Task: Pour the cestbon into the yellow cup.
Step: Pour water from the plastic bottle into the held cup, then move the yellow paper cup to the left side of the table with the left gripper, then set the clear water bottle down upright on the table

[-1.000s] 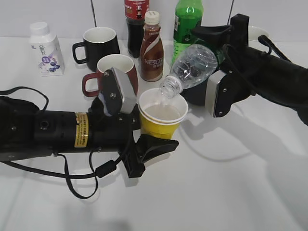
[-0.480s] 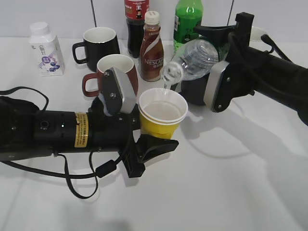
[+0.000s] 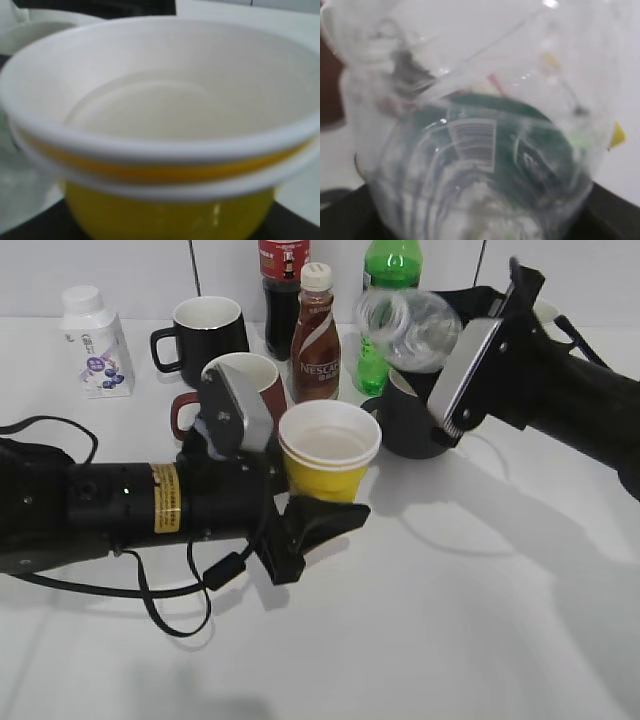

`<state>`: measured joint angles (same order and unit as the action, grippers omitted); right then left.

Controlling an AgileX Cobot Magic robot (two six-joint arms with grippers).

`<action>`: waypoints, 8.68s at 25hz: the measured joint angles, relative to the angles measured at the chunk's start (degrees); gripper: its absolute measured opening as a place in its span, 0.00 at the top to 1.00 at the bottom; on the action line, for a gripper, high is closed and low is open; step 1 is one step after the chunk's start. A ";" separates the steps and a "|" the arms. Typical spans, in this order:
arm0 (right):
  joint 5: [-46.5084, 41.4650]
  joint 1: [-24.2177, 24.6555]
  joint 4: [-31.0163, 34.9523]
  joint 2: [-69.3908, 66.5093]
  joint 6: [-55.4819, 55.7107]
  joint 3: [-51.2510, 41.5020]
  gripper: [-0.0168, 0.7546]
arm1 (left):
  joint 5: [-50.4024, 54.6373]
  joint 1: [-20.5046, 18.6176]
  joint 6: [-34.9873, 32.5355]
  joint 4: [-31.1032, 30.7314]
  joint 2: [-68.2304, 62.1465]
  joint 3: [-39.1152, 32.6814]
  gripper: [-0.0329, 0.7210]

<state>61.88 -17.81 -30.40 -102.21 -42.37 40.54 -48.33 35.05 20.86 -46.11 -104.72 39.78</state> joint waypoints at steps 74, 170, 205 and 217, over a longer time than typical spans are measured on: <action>-13.99 0.20 41.81 4.48 30.85 1.12 0.36 | -14.11 -33.13 -14.80 18.95 -11.36 0.11 0.37; -18.25 3.63 44.95 3.19 29.12 1.12 0.36 | -11.49 -33.13 -15.72 18.73 -10.61 -4.52 0.20; -6.56 3.70 41.28 -13.47 35.36 1.17 0.34 | -12.53 -33.13 -15.72 23.29 0.15 -17.10 0.20; -7.52 3.70 42.04 -12.91 39.46 -3.70 0.12 | -4.49 -33.07 -14.36 23.29 8.14 -18.18 0.20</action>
<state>54.36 -14.10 11.64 -115.12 -2.91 36.84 -52.82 1.98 6.50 -22.82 -96.58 21.60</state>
